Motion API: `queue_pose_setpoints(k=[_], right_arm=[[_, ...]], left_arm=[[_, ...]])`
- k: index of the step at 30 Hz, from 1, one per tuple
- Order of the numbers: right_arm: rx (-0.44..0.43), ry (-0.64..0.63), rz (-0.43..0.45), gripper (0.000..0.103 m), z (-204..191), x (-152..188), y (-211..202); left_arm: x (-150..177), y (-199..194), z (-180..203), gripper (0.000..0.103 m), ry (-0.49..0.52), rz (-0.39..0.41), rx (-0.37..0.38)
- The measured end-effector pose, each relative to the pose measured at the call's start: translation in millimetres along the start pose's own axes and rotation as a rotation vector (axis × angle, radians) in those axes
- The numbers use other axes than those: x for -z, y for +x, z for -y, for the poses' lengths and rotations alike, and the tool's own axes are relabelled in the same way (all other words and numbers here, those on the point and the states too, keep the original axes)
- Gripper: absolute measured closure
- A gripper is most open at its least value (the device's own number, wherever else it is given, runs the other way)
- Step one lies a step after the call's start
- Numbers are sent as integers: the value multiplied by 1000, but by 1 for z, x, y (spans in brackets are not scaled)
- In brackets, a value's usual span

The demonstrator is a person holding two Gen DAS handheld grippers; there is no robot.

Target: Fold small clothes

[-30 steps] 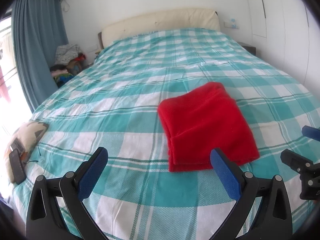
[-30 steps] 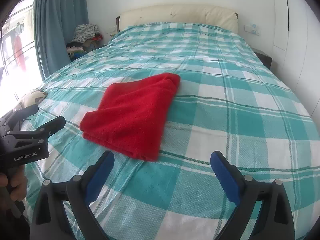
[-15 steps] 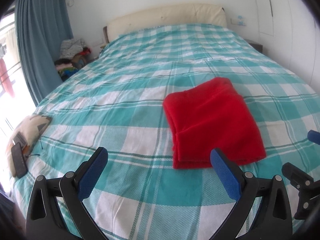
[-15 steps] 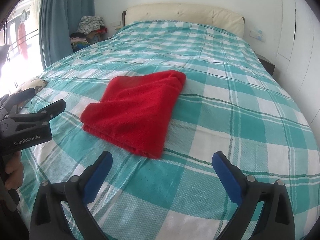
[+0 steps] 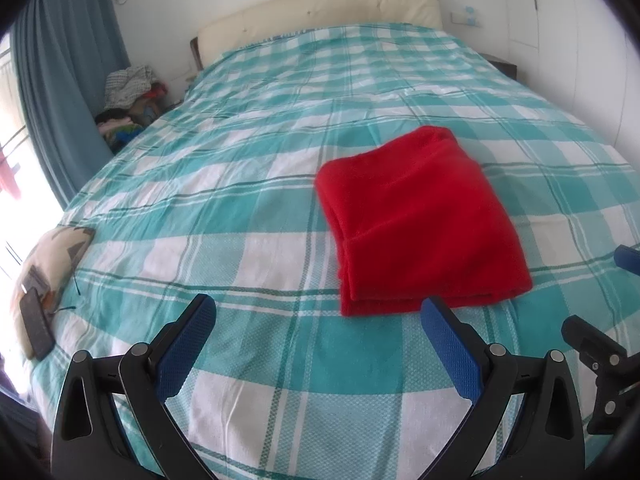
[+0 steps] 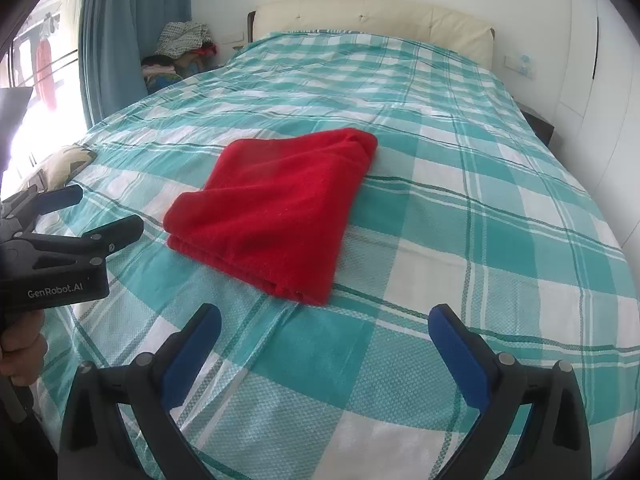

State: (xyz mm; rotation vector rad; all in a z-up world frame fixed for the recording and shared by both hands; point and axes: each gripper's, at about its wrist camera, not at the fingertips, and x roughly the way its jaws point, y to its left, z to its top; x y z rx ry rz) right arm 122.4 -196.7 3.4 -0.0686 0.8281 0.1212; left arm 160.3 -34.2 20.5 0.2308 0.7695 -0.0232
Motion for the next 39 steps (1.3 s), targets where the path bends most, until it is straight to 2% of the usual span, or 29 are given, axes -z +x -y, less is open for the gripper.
queue_pose_setpoints(k=[7, 18, 26, 35, 39], right_arm=[[-10, 30, -21, 1, 3, 0, 2], [-45, 37, -2, 1, -1, -3, -6], [-10, 17, 7, 1, 0, -6, -11], [-21, 40, 13, 1, 4, -9, -14], [-7, 22, 7, 1, 0, -8, -12]], left_arm=[[0, 5, -6, 0, -25, -32, 31], [-2, -9, -3, 0, -16, 21, 39], [-1, -15, 4, 0, -1, 36, 42], [-1, -16, 0, 0, -20, 42, 33], [-2, -14, -3, 0, -29, 26, 57]])
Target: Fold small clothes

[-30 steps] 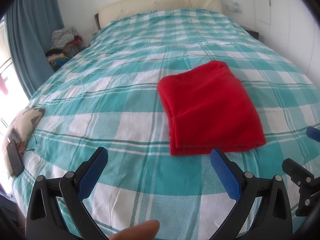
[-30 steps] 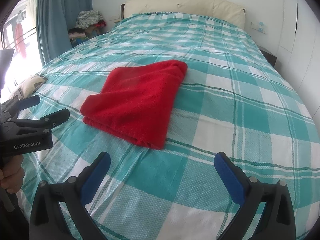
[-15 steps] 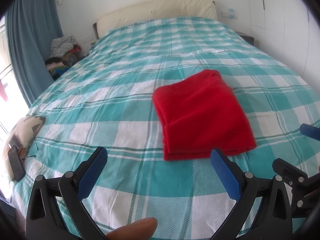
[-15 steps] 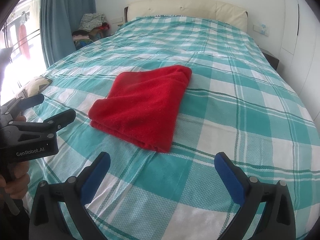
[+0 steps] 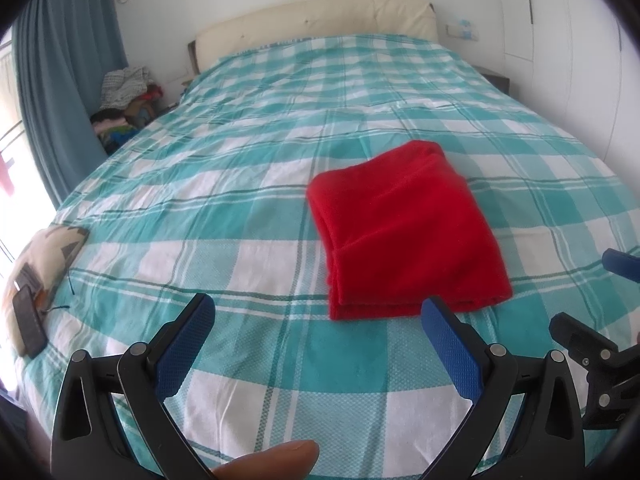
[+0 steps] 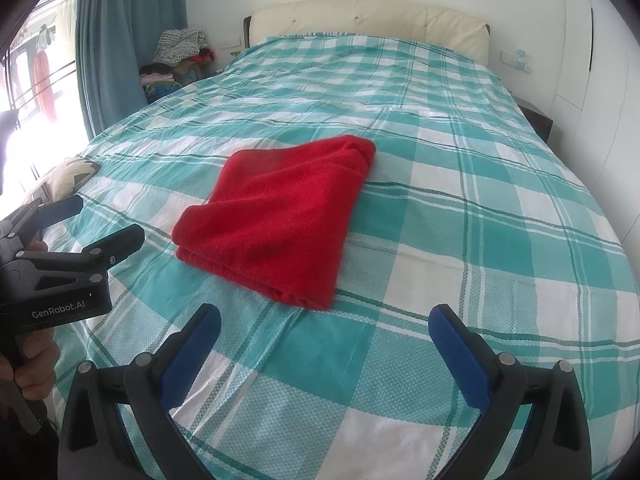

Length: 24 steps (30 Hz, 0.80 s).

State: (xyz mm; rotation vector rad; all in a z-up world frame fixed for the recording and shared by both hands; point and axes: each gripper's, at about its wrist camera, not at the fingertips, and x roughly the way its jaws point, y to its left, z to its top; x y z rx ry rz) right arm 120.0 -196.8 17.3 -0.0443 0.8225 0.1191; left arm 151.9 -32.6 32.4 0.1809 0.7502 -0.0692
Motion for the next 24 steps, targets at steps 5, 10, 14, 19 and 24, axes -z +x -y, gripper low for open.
queue_pose_setpoints(k=[5, 10, 14, 19, 24], right_arm=[[-3, -6, 9, 1, -2, -1, -3], [-6, -10, 23, 1, -3, -1, -5], [1, -24, 36, 1, -5, -1, -7], [-1, -43, 59, 1, -8, 0, -10], [-3, -49, 59, 1, -9, 0, -11]], left_arm=[[-1, -2, -1, 0, -12, 6, 12], [-2, -3, -2, 0, -10, 8, -22], [-2, -1, -4, 0, -10, -8, -17], [-1, -1, -5, 0, -5, -8, -5], [0, -3, -3, 0, 6, 3, -17]])
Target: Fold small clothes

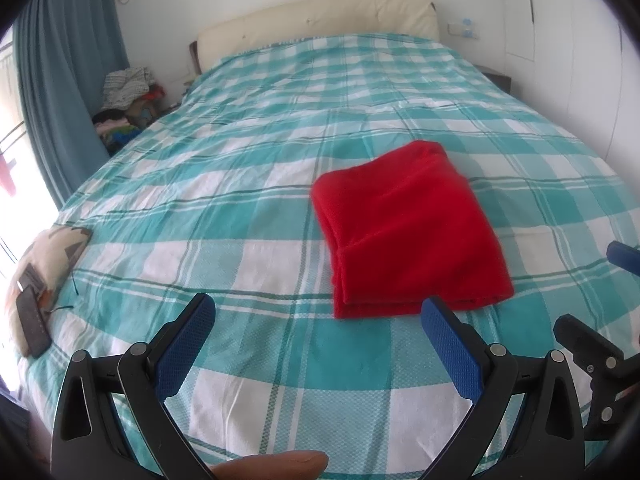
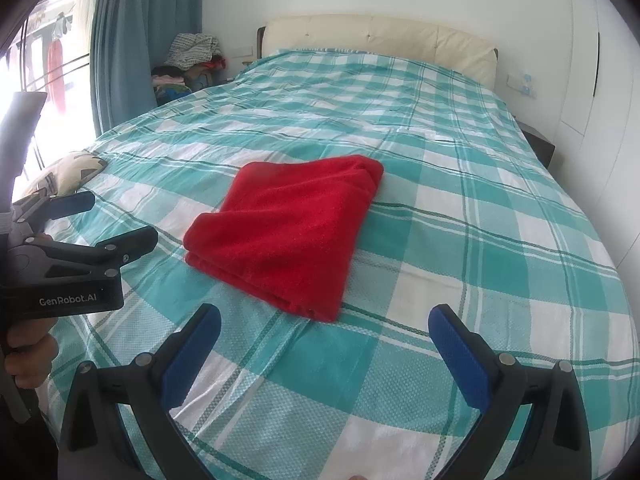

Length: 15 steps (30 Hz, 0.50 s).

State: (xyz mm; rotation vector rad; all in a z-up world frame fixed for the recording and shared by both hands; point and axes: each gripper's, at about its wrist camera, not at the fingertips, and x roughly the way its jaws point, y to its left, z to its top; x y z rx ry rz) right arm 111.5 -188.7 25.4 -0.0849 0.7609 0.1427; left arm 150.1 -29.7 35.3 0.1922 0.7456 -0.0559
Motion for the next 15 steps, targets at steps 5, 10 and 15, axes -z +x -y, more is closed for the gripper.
queue_pose_setpoints(k=[5, 10, 15], right_arm=[[6, 55, -57, 1, 7, 2, 8], [0, 80, -73, 1, 8, 4, 10], [-13, 84, -69, 1, 5, 3, 7]], left_arm=[[1, 0, 1, 0, 1, -4, 3], [1, 0, 0, 0, -9, -10, 11], [1, 0, 0, 0, -10, -11, 15]])
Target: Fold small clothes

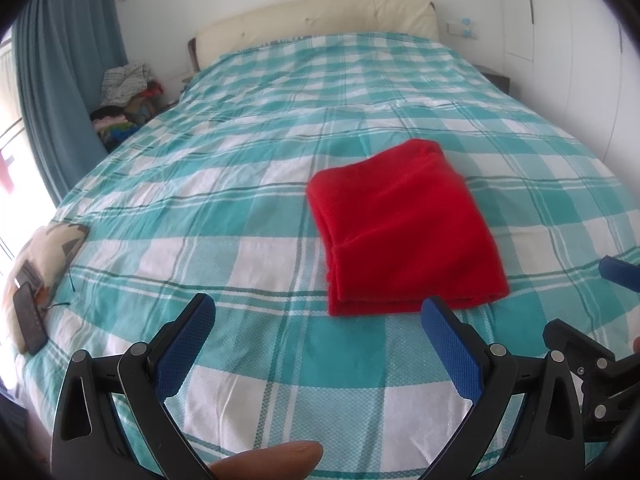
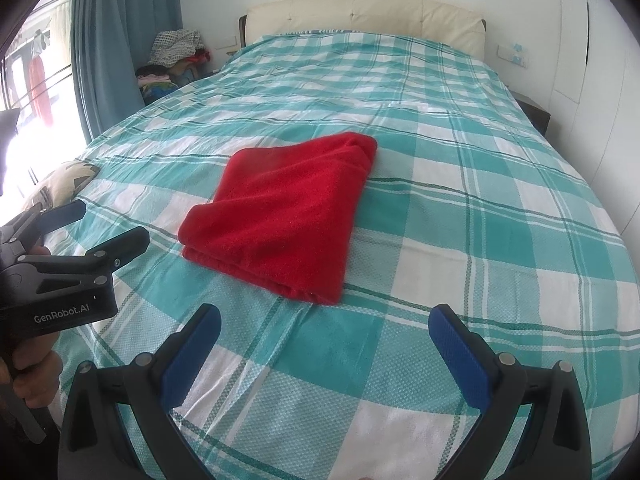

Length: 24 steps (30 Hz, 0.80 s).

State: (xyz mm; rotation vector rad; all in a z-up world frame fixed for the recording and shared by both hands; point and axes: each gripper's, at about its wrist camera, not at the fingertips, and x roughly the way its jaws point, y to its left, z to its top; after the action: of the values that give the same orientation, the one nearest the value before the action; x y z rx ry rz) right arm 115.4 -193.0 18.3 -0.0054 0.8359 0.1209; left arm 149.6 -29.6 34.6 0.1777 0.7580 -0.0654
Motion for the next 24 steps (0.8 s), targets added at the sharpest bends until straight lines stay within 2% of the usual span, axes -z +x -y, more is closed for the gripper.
queue_pose_setpoints(k=[24], right_arm=[[49, -36, 8, 1, -11, -2, -2]], left_arm=[[2, 5, 3, 0, -20, -39, 34]])
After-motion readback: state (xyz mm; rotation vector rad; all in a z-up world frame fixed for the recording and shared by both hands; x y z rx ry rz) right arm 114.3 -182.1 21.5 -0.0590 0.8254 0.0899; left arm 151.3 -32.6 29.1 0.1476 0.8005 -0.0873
